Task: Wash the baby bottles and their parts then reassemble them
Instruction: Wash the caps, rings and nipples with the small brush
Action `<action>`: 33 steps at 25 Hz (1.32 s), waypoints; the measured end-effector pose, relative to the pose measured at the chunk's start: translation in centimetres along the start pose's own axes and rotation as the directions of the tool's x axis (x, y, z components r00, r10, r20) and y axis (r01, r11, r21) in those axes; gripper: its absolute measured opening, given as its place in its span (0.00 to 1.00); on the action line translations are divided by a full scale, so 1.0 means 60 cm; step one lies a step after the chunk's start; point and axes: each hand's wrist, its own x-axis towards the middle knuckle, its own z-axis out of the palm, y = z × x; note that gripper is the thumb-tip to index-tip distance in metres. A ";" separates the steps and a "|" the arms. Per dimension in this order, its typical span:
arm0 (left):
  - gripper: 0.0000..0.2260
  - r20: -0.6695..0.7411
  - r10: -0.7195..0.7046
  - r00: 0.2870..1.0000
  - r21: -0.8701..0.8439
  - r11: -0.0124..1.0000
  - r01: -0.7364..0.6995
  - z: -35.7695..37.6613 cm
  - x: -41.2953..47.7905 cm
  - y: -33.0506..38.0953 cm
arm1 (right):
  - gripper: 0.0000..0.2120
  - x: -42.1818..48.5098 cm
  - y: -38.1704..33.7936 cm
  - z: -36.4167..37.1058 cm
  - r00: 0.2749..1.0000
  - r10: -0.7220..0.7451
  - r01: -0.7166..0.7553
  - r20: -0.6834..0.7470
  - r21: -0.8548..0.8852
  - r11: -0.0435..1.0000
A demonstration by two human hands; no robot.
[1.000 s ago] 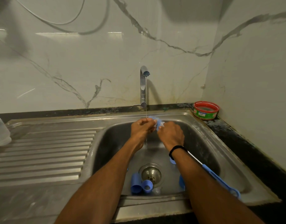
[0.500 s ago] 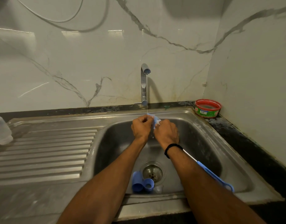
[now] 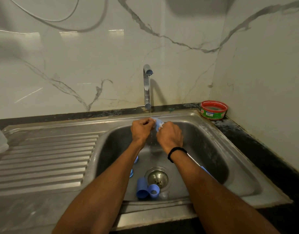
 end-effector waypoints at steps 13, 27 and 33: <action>0.04 0.029 -0.014 0.999 0.035 0.999 0.013 0.001 -0.010 0.003 | 0.13 0.001 0.005 0.004 0.999 0.038 -0.039 0.022 0.046 0.998; 0.04 -0.146 -0.181 0.973 -0.063 0.983 0.173 -0.008 -0.005 -0.013 | 0.14 0.007 0.008 0.007 0.999 0.012 -0.015 0.044 0.075 0.997; 0.04 -0.094 -0.484 0.870 -0.522 0.768 0.371 -0.025 0.009 -0.006 | 0.14 0.007 0.015 0.010 0.999 0.030 -0.031 0.027 0.050 0.998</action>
